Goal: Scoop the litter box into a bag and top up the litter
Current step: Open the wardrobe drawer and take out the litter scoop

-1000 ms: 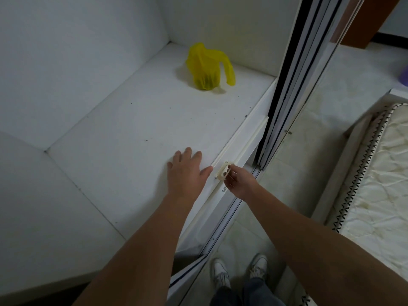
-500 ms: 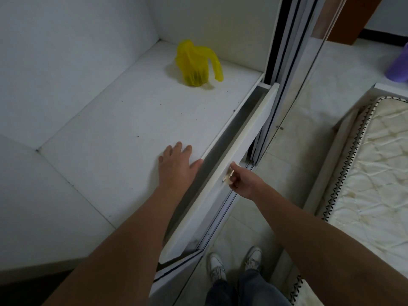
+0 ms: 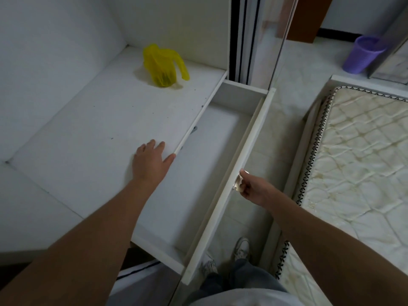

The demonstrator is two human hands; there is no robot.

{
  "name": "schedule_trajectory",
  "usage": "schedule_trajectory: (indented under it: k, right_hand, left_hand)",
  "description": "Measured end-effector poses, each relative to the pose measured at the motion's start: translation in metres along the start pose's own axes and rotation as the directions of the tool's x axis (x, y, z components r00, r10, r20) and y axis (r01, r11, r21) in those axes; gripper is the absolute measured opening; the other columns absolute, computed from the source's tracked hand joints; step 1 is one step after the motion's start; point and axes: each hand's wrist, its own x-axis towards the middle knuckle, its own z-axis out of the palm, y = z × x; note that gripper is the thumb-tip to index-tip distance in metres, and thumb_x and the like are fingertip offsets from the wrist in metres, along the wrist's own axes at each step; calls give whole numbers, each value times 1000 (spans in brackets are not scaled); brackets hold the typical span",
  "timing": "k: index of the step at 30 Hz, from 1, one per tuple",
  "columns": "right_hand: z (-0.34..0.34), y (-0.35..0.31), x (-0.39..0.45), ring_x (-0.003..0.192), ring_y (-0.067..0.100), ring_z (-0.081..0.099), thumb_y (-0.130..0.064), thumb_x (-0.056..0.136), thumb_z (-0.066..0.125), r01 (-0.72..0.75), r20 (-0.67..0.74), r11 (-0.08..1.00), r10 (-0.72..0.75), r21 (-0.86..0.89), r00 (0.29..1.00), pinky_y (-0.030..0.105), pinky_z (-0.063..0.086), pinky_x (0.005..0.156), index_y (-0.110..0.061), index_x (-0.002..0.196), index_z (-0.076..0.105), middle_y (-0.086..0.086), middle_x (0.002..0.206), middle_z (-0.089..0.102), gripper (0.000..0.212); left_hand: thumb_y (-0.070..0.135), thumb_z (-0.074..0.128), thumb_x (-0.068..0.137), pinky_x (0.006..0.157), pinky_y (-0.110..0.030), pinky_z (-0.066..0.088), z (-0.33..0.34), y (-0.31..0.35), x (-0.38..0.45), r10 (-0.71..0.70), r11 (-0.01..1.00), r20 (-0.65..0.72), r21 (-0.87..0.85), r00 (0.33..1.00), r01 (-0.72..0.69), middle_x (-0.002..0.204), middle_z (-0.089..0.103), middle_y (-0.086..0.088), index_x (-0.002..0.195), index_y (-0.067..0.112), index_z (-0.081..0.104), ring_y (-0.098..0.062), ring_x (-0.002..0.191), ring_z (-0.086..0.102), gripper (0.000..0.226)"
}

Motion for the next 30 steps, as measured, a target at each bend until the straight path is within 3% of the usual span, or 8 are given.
schedule_trajectory:
  k: [8, 14, 30]
  right_hand:
    - [-33, 5, -17, 51, 7, 43, -26, 92, 64, 40, -54, 997, -37, 59, 998, 17, 44, 53, -15, 77, 59, -2, 58, 46, 19]
    - [-57, 11, -20, 55, 7, 42, -22, 90, 67, 53, -89, 988, -40, 143, 995, 15, 44, 44, -13, 78, 58, 0, 65, 48, 17]
    - [-111, 20, -36, 51, 8, 39, -27, 93, 63, 138, -102, 987, -129, 79, 986, 18, 40, 48, -15, 76, 53, 4, 66, 39, 23]
  left_hand:
    - [55, 47, 95, 112, -46, 31, -1, -1, -2, 28, 999, 1, 28, 1000, -28, 150, 40, -16, 143, 14, 46, -39, 136, 36, 63]
    - [55, 46, 95, 110, -47, 34, -2, 0, -4, 40, 998, -5, 40, 999, -40, 150, 40, -17, 143, 13, 46, -39, 135, 36, 64]
    - [55, 45, 95, 109, -48, 34, -4, 1, -6, 40, 998, -4, 43, 999, -40, 150, 41, -17, 144, 13, 46, -40, 135, 36, 64]
